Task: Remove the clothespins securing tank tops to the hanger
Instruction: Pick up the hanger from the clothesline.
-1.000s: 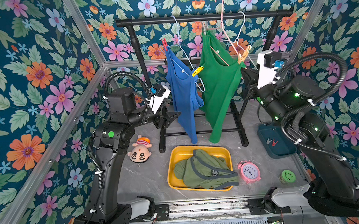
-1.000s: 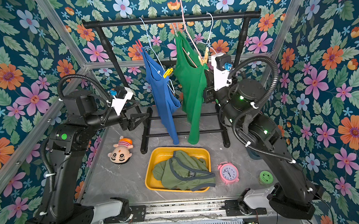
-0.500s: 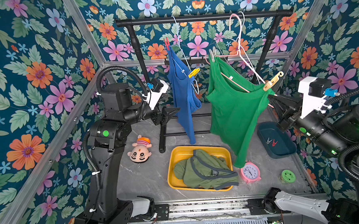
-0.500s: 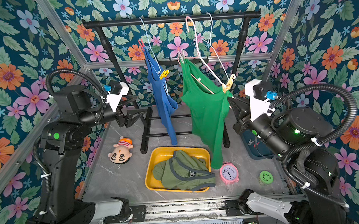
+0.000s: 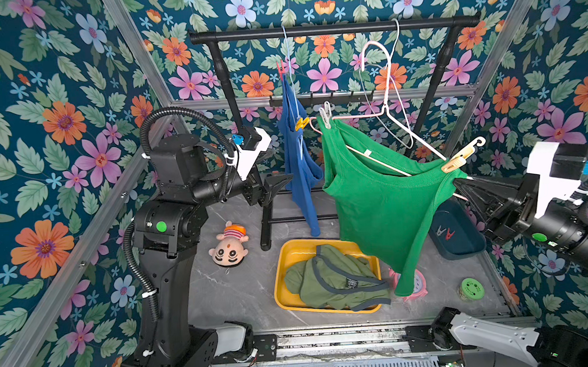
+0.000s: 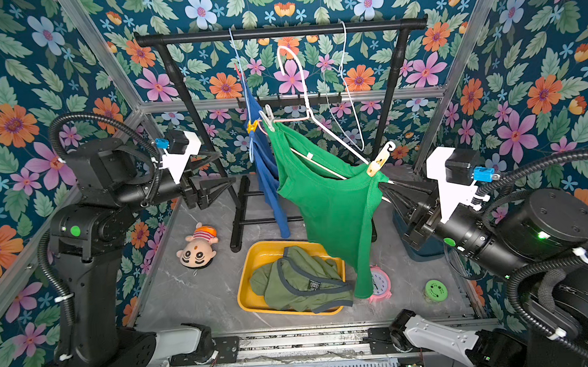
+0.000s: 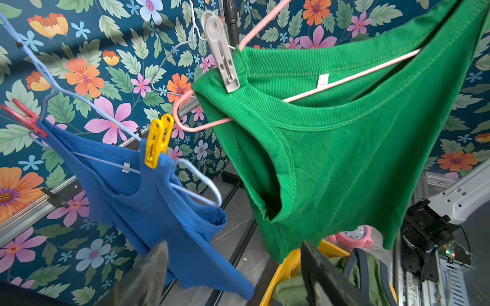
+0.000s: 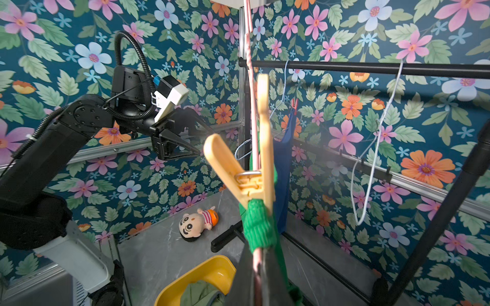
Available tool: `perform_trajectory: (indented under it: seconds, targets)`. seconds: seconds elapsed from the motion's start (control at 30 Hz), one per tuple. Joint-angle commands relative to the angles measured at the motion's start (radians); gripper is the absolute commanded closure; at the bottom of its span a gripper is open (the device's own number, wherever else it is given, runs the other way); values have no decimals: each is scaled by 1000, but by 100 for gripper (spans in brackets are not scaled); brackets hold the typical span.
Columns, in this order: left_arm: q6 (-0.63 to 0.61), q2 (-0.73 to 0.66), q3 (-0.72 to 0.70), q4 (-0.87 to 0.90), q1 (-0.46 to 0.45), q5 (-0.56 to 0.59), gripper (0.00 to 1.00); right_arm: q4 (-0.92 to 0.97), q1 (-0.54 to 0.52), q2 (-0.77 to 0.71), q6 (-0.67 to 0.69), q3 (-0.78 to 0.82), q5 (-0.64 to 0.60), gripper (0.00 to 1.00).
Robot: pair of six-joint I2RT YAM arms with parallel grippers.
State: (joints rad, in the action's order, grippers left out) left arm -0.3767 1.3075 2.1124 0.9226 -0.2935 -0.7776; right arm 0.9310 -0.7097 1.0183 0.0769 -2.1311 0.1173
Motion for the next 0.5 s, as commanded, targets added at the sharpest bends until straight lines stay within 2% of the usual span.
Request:
perform_trajectory:
  seconds: [0.0, 0.2, 0.47]
  targets:
    - [-26, -15, 21, 17, 3, -6, 19, -61, 0, 16, -12, -25, 70, 100]
    - [-50, -36, 85, 56, 11, 14, 19, -77, -1, 46, -29, -21, 136, 100]
    - [-50, -35, 116, 68, 13, -32, 18, -112, -1, 34, -47, 35, 188, 100]
